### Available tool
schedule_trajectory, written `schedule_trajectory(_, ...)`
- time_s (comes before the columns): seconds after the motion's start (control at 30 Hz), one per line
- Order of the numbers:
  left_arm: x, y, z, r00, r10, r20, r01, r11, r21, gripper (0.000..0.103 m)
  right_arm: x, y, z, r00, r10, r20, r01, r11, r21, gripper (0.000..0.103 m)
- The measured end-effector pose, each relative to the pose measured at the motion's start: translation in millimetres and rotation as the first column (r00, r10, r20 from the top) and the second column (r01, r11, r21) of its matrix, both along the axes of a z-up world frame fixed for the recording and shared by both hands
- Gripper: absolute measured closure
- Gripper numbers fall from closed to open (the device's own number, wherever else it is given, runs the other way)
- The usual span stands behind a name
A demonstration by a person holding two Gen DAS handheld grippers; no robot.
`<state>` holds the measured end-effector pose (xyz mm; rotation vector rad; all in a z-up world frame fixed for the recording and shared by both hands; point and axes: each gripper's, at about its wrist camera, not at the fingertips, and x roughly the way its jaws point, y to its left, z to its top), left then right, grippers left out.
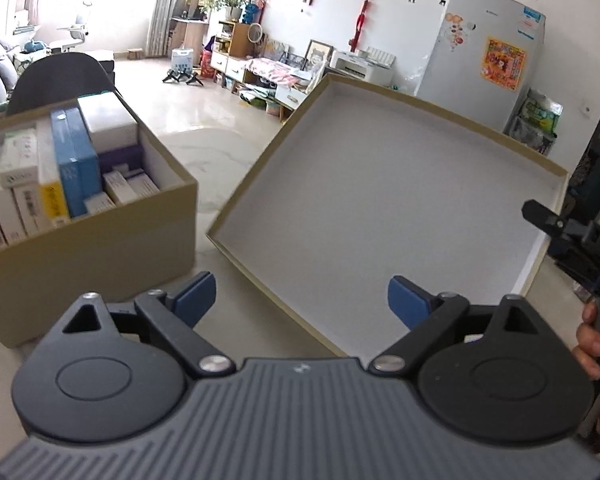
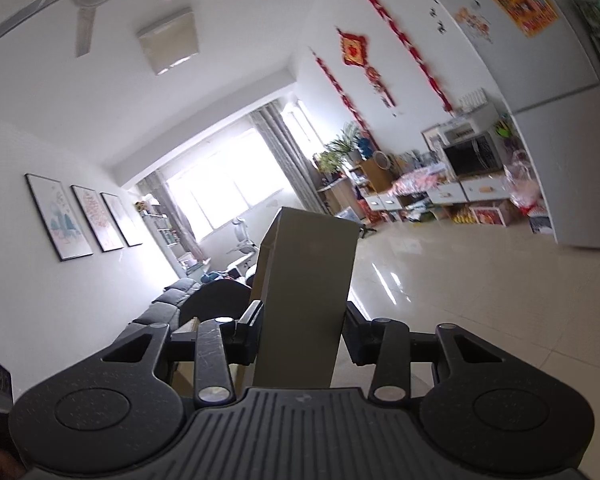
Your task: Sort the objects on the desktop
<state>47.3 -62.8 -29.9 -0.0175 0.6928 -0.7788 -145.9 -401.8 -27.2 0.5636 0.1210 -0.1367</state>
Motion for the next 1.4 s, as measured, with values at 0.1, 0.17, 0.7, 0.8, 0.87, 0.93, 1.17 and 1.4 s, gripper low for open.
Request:
schedule_trajectory(0.1,3,7,4,0.999,-0.010,-0.031,0.009,0.999,-0.037,0.007,-3,17,9,1.000,0.020,0.013,-0.019,0.999,-0.051,0.061)
schedule_trajectory(0.17,7,14,6,0.998,-0.022,-0.055,0.019,0.998,-0.054,0.007,-6,27,15,0.999,0.032,0.020,-0.030,0.996,-0.082,0.061)
schedule_trajectory(0.7,23,3,45,0.986,-0.104,-0.133,0.072,0.971,-0.227,0.006,-21,81,42,0.992,0.122,0.041,-0.105,0.951,-0.291,0.061)
schedule_trajectory(0.8,30,1,54,0.979,-0.118,-0.166,0.064,0.952,-0.299,0.006,-24,85,43,0.990,0.138,0.035,-0.121,0.945,-0.303,0.061)
schedule_trajectory(0.87,36,0,60,0.975,-0.120,-0.189,0.050,0.941,-0.336,0.006,-26,87,43,0.988,0.151,0.033,-0.134,0.942,-0.309,0.060)
schedule_trajectory(0.93,42,-5,63,0.968,-0.127,-0.217,0.044,0.936,-0.349,0.006,-25,90,44,0.986,0.166,0.032,-0.148,0.937,-0.316,0.060)
schedule_trajectory(1.17,55,-14,52,0.938,-0.143,-0.315,0.021,0.932,-0.362,0.006,-29,105,49,0.975,0.222,0.025,-0.196,0.903,-0.381,0.060)
schedule_trajectory(1.4,54,-12,59,0.933,-0.156,-0.324,0.030,0.932,-0.361,0.006,-31,116,53,0.957,0.291,0.021,-0.255,0.871,-0.420,0.058)
